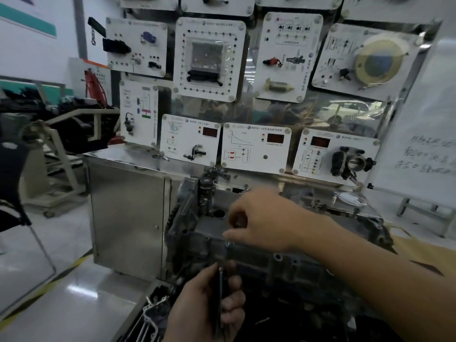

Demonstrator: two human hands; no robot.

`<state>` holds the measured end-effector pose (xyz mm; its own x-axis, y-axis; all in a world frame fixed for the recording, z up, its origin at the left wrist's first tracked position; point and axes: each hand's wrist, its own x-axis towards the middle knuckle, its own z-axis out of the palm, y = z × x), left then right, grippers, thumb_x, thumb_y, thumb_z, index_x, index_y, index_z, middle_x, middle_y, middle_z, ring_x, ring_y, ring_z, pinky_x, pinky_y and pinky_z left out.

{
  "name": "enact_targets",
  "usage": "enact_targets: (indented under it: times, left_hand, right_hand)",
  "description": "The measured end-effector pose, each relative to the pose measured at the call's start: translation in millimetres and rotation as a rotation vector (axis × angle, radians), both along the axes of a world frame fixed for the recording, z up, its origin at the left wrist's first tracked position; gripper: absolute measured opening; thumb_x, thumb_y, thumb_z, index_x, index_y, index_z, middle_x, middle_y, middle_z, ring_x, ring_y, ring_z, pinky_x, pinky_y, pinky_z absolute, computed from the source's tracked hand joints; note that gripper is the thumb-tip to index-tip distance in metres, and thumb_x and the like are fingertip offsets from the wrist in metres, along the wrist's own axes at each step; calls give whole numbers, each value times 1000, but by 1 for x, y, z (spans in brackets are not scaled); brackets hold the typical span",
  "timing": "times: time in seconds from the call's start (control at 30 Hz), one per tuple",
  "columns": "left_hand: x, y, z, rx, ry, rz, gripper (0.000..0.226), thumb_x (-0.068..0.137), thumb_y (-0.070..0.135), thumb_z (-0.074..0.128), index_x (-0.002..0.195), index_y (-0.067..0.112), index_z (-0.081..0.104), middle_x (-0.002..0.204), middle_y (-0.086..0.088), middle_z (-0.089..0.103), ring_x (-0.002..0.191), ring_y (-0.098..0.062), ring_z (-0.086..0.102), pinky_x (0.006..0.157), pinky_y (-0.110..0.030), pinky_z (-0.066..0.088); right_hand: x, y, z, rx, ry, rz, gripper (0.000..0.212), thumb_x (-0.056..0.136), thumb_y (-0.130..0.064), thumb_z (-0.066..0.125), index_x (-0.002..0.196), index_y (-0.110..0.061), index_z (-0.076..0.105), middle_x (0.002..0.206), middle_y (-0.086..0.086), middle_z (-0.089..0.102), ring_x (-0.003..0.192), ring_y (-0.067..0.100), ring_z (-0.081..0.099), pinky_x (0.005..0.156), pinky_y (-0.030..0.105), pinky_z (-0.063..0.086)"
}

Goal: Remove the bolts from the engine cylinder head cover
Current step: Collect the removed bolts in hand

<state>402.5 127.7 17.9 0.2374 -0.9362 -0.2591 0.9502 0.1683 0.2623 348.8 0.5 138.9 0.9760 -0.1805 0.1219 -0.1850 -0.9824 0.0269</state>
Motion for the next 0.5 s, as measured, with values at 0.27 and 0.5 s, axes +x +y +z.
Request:
enact_targets:
  times: [0.27, 0.5]
  left_hand:
    - [16, 1, 5, -1, -27, 66, 29, 85, 29, 50, 79, 4, 63, 62, -9, 47, 34, -15, 39, 27, -18, 31]
    - [25, 0, 31, -72, -203, 55, 41, 98, 38, 49, 98, 4, 71, 76, -15, 64, 52, -19, 60, 41, -22, 51]
  right_hand:
    - [5, -4, 16, -42, 104, 122, 21, 96, -40, 60, 101, -25, 73, 74, -17, 57, 69, 2, 53, 67, 27, 47]
    - [11, 15, 54, 135, 124, 254, 41, 99, -43, 53, 79, -13, 73, 63, 1, 64, 53, 17, 54, 57, 36, 51]
